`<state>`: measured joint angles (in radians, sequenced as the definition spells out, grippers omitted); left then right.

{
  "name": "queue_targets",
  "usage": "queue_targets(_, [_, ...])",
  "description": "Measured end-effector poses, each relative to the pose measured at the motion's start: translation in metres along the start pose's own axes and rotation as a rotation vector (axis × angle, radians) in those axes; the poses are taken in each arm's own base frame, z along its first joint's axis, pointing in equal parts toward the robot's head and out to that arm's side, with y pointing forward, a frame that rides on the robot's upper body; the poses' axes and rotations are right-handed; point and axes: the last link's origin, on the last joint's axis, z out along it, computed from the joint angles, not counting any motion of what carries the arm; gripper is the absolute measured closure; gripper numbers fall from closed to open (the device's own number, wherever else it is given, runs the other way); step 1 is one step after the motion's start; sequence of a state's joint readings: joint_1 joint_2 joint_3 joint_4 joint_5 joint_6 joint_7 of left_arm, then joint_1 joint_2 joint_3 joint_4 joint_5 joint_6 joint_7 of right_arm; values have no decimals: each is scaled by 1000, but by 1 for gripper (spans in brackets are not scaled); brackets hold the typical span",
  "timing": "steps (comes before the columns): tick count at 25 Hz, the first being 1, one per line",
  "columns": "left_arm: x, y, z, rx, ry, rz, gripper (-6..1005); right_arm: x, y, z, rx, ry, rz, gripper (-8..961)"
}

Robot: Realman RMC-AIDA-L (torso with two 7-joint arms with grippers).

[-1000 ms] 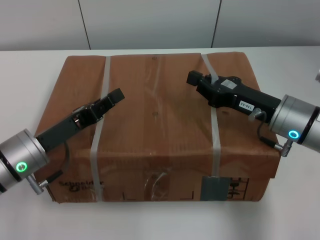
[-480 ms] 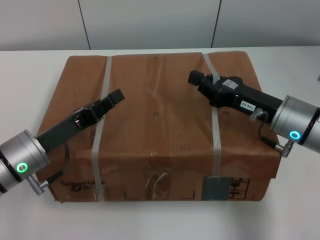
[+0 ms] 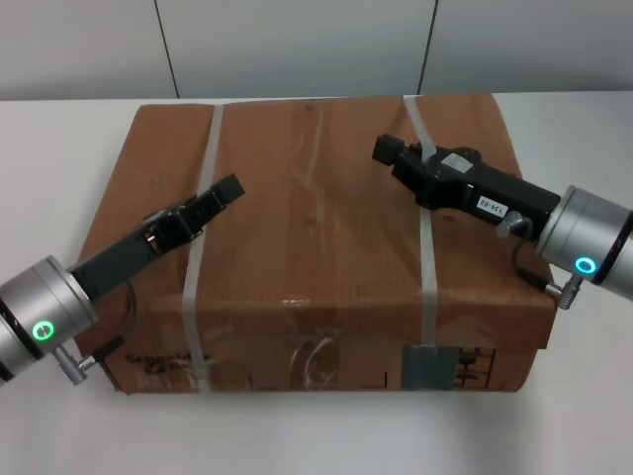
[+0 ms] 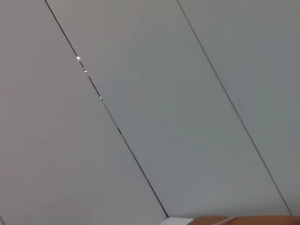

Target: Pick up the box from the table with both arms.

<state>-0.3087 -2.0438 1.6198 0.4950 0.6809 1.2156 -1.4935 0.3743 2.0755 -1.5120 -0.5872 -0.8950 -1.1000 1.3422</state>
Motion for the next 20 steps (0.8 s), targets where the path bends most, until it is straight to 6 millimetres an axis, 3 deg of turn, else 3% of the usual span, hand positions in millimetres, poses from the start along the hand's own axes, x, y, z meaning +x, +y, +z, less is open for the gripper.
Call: queue_targets(20, [2,0,3,1,3,32,907,-3,-1,1,0,-8,-2,900])
